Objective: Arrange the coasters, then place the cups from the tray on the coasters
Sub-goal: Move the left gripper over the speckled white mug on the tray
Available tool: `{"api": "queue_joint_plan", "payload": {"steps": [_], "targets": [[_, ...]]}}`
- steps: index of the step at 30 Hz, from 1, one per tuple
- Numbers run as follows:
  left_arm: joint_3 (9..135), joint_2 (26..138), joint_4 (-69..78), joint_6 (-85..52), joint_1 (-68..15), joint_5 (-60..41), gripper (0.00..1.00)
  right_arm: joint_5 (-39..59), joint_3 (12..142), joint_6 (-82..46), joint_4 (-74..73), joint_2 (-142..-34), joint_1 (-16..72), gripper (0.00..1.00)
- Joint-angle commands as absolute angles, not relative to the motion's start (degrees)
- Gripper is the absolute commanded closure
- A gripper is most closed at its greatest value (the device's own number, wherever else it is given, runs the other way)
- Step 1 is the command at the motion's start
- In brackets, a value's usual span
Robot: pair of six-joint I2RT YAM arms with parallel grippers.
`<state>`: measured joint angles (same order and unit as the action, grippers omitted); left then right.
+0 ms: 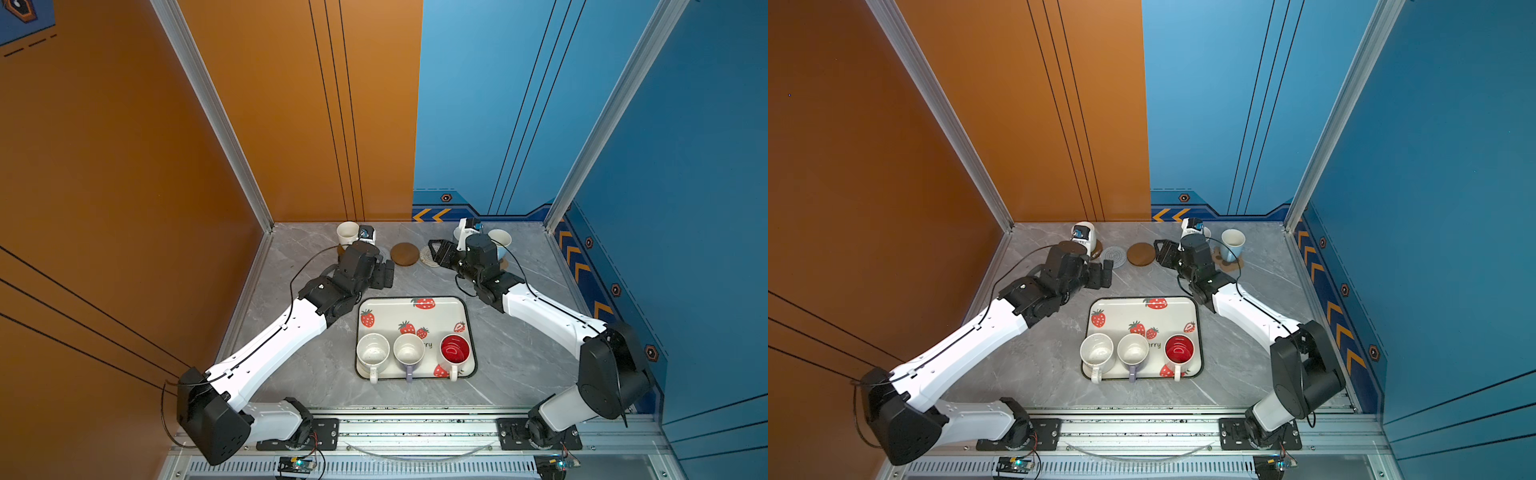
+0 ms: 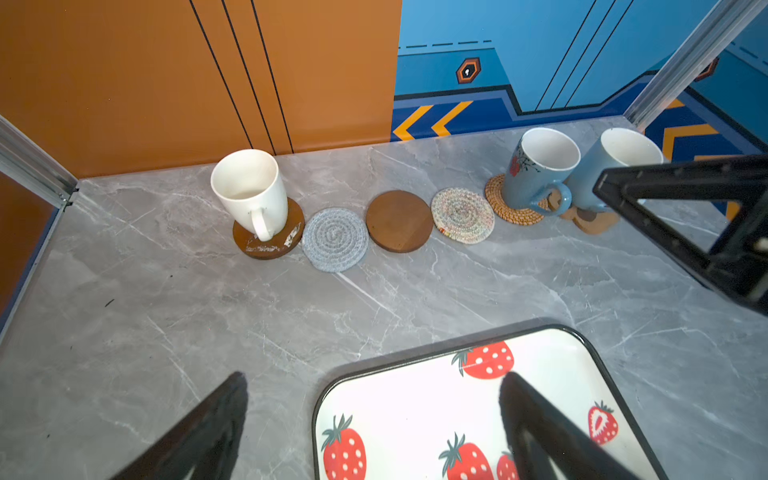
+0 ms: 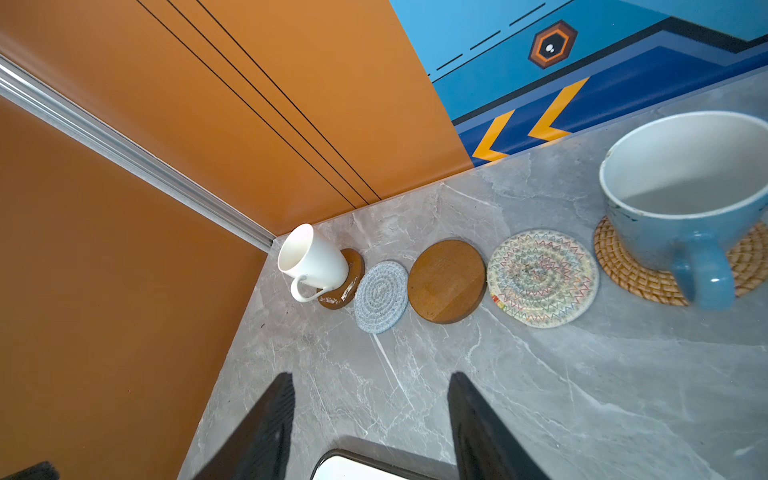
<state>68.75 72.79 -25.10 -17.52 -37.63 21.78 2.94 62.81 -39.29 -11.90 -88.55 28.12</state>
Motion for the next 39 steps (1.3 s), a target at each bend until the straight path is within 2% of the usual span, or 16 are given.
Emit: {"api": "queue_joint_plan", "payload": {"steps": [1, 8, 17, 25, 33, 39], "targets": [[66.2, 70.44, -33.01, -19.51, -39.24, 24.24, 0.08, 5.57, 61.74, -40.73, -15.12, -89.77, 27.26, 0.42], [62.68, 66.87, -43.99, -25.08, -43.9, 24.52, 0.13, 8.75, 61.54, -42.59, -17.42, -92.17, 25.75, 0.44], [55.68, 61.45, -50.31, -32.89, -50.09, 21.44, 0.2, 10.98, 62.27, -44.17, -19.13, -94.73, 25.14, 0.45], [53.3, 59.21, -55.12, -38.58, -55.08, 17.4, 0.22, 11.62, 62.36, -44.47, -19.6, -95.02, 25.13, 0.46], [51.82, 60.73, -56.33, -43.08, -63.63, 13.38, 0.22, 12.04, 62.41, -44.91, -20.26, -95.63, 25.14, 0.47], [50.08, 58.36, -56.37, -47.61, -65.8, 12.94, 0.22, 12.66, 62.76, -45.26, -20.82, -96.37, 25.4, 0.48]]}}
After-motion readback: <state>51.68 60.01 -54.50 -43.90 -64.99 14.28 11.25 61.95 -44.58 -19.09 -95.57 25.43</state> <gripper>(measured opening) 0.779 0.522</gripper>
